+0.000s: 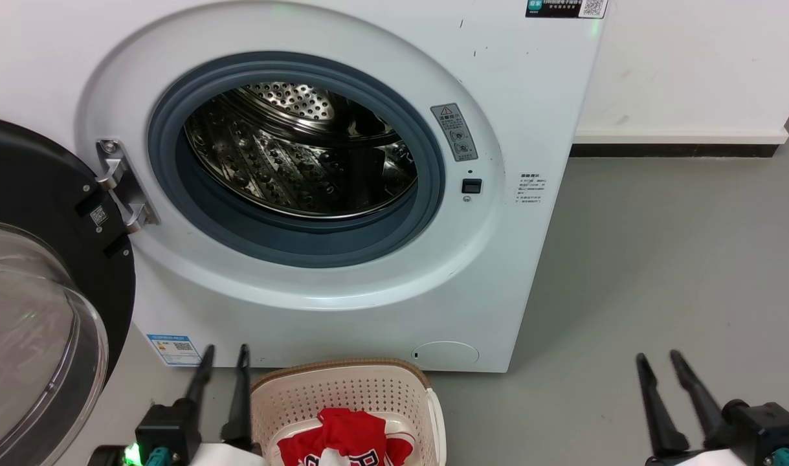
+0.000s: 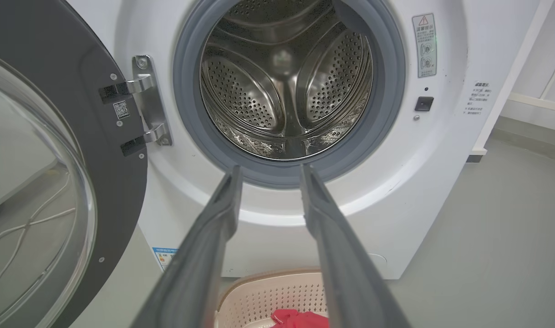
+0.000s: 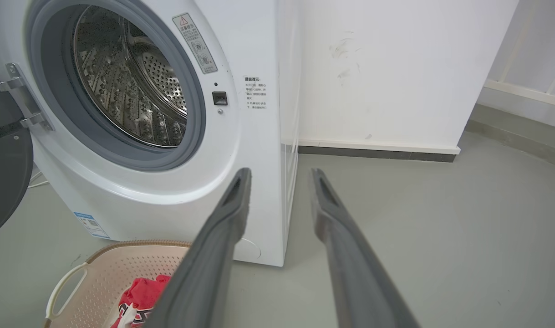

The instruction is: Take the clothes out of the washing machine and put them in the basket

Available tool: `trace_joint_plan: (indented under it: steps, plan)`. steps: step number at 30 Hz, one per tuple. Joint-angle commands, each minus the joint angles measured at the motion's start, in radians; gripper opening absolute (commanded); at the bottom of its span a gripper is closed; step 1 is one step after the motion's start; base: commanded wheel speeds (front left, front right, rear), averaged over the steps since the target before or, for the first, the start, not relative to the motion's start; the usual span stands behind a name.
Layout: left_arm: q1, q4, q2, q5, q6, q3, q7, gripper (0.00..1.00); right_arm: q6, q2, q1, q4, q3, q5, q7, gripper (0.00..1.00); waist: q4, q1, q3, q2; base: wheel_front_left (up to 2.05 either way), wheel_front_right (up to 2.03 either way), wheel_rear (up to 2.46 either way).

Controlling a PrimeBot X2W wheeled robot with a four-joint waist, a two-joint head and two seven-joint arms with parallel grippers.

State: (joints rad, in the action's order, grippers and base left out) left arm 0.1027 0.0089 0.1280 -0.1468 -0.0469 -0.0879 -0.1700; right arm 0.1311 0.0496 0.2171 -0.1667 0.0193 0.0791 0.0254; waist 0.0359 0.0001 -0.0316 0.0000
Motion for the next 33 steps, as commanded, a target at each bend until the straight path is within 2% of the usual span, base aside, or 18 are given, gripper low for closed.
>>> trace_joint_plan:
  steps: [1, 33]
  plan:
    - [0.002, 0.006, -0.002, -0.002, 0.0, 0.0, 0.0, 0.0, 0.0, 0.0, 0.001, 0.005, -0.001, 0.002, 0.001, 0.0, 0.0, 0.0, 0.0, 0.0, 0.0, 0.0, 0.0]
    - [-0.078, 0.099, -0.029, -0.55, 0.067, 0.071, 0.103, 0.0, 0.0, 0.032, -0.122, 0.159, -0.007, 0.608, -0.018, 0.0, -0.009, 0.0, 0.009, 0.0, 0.0, 0.0, 0.0]
